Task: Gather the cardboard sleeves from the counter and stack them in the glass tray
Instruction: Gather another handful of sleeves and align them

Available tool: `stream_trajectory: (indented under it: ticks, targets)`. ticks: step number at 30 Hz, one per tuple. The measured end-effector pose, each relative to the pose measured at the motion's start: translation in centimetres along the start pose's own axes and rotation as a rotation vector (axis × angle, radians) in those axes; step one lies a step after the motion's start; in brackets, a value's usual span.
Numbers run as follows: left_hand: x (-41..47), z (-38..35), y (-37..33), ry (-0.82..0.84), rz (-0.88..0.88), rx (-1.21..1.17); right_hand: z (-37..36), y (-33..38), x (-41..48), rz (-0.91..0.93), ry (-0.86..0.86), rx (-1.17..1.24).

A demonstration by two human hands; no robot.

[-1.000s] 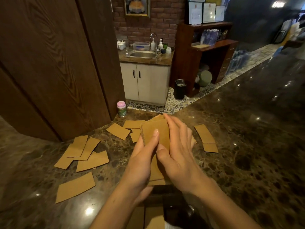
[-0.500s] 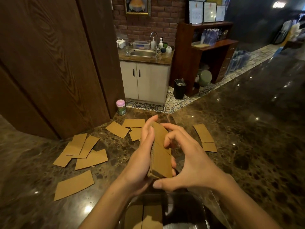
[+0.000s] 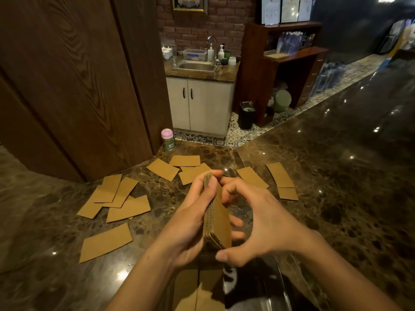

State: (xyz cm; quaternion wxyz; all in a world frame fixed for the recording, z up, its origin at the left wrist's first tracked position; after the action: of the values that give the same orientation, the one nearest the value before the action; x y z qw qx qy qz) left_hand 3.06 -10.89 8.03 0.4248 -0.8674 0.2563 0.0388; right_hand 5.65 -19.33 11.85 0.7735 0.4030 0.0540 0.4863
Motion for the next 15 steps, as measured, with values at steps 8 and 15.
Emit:
stream_trajectory:
  ticks: [8, 15]
  targets:
    - [-0.4, 0.5, 0.3, 0.006, -0.021, 0.008, -1.2, 0.2, -0.4, 0.023, 0.034, 0.070]
    - [-0.6, 0.2, 0.9, 0.052, -0.008, 0.029, -1.4, -0.1, -0.8, -0.006, 0.026, 0.078]
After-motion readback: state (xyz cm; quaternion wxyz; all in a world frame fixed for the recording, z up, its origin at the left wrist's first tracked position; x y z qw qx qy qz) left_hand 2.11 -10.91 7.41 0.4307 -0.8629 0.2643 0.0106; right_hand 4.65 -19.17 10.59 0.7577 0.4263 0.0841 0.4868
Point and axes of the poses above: each hand's wrist, its own x-axis towards the middle knuckle, its own z-axis out of the back of the hand, y = z × x, the point moved 9 cm from there along x, towards the middle knuckle, and after that the axes turned 14 degrees about z, right-handed, at the moved point
